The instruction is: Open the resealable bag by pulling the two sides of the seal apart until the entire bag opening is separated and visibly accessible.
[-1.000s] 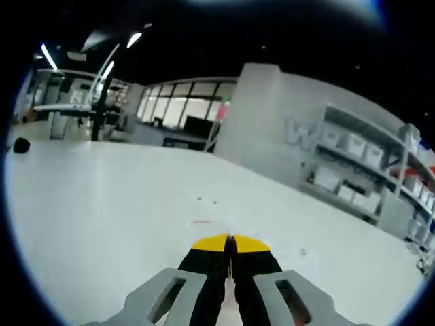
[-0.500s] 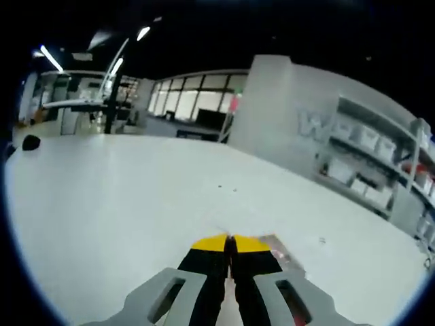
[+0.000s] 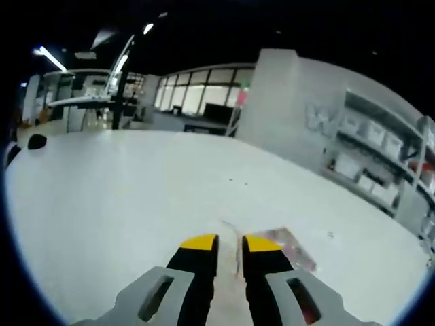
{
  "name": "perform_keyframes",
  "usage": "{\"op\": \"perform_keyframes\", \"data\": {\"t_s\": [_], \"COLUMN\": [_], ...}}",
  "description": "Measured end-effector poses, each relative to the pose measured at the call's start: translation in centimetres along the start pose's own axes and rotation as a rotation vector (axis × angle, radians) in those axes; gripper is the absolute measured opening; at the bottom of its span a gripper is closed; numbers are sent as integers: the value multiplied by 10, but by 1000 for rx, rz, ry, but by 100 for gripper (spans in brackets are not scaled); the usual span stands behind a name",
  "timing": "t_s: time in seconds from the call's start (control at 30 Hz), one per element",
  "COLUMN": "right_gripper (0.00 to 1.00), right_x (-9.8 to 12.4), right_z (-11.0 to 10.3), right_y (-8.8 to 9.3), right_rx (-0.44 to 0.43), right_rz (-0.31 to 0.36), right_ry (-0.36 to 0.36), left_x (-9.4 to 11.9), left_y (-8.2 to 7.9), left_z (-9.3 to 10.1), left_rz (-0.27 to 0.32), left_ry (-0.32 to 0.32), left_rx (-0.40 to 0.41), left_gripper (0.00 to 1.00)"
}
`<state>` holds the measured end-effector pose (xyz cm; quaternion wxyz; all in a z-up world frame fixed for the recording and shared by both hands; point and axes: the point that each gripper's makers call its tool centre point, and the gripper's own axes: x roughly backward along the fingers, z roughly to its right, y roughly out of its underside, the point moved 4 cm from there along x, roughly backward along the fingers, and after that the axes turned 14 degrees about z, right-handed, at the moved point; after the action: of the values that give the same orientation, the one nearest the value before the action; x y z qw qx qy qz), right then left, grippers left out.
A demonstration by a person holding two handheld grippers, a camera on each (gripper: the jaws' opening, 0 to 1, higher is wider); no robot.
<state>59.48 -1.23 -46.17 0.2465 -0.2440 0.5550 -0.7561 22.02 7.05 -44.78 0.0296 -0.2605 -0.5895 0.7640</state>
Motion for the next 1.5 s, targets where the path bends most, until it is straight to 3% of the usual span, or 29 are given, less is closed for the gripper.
{"op": "perform_keyframes", "data": {"t_s": [0.2, 0.37, 0.5, 0.63, 0.7, 0.9, 1.1, 1.27, 1.5], "right_gripper": [14, 34, 56, 91, 99, 99, 88, 88, 88], "right_x": [2, 3, 1, 1, 1, 6, 12, 15, 17], "right_z": [0, -1, 1, 6, 6, 1, 3, 4, 5], "right_y": [0, -3, -7, -8, -12, -20, -29, -33, -35], "right_rx": [-3, 6, 30, 66, 96, 70, 91, 81, 83], "right_rz": [8, 25, 58, 88, 125, 143, 151, 179, 168], "right_ry": [5, 9, 19, 51, 52, 31, 21, 25, 19], "left_x": [1, 1, 1, 2, 2, 3, 2, 2, 3], "left_y": [-1, -2, -2, -1, -1, 0, 1, 2, 0], "left_z": [0, -1, 0, 0, 0, 0, 2, 4, 2], "left_rz": [2, 6, 5, 4, 4, 1, 0, -2, 8], "left_ry": [2, -2, 1, 0, -1, -2, 1, 6, -4], "left_rx": [-4, -7, -6, -5, -6, -6, -3, -1, 0], "left_gripper": [89, 89, 89, 89, 89, 89, 89, 89, 90]}}
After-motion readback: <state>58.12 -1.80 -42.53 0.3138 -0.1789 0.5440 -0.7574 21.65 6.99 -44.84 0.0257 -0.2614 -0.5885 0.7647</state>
